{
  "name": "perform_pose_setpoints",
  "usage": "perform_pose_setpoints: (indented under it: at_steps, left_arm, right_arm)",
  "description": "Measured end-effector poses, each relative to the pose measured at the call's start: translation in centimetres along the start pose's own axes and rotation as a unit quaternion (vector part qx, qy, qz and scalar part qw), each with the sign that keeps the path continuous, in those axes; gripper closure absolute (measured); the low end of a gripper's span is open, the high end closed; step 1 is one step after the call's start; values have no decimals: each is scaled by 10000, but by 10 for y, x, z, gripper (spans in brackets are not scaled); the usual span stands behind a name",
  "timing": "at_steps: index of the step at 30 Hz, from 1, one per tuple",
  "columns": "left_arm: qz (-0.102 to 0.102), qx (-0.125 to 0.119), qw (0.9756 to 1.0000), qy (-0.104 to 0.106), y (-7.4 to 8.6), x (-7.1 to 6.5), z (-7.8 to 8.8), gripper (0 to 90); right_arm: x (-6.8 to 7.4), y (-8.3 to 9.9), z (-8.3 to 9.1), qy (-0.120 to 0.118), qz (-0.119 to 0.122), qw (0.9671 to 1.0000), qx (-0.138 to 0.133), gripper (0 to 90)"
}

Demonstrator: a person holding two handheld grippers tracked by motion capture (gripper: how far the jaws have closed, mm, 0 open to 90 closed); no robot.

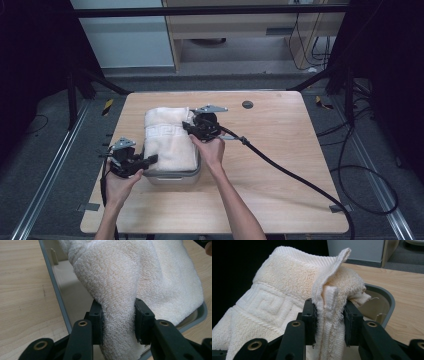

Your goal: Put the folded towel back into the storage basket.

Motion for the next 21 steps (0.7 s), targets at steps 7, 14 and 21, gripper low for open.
perform_pose_setpoints:
  at_steps: [7, 14, 21]
  left_arm:
    - [-1, 137, 9999, -36, 4, 1, -7, 637]
    - [-29, 229, 9996, -130, 7, 1, -12, 627]
    - [-53, 353, 9991, -221, 10, 3, -17, 615]
  right_arm:
    - [-1, 7, -5, 87, 90, 9999, 75, 677]
    - [-3, 12, -7, 153, 109, 9997, 138, 671]
    - [-3, 18, -10, 259, 216, 9992, 201, 665]
Point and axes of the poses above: each handheld gripper's, and its own axes: z roughly backward along the jaws, y roughly out of its underside, x roughly to its left, the point moved 3 cm from there along -z, roughly forward along the jaws, and after that the axes turned 6 degrees about y, right-handed, at the moved point
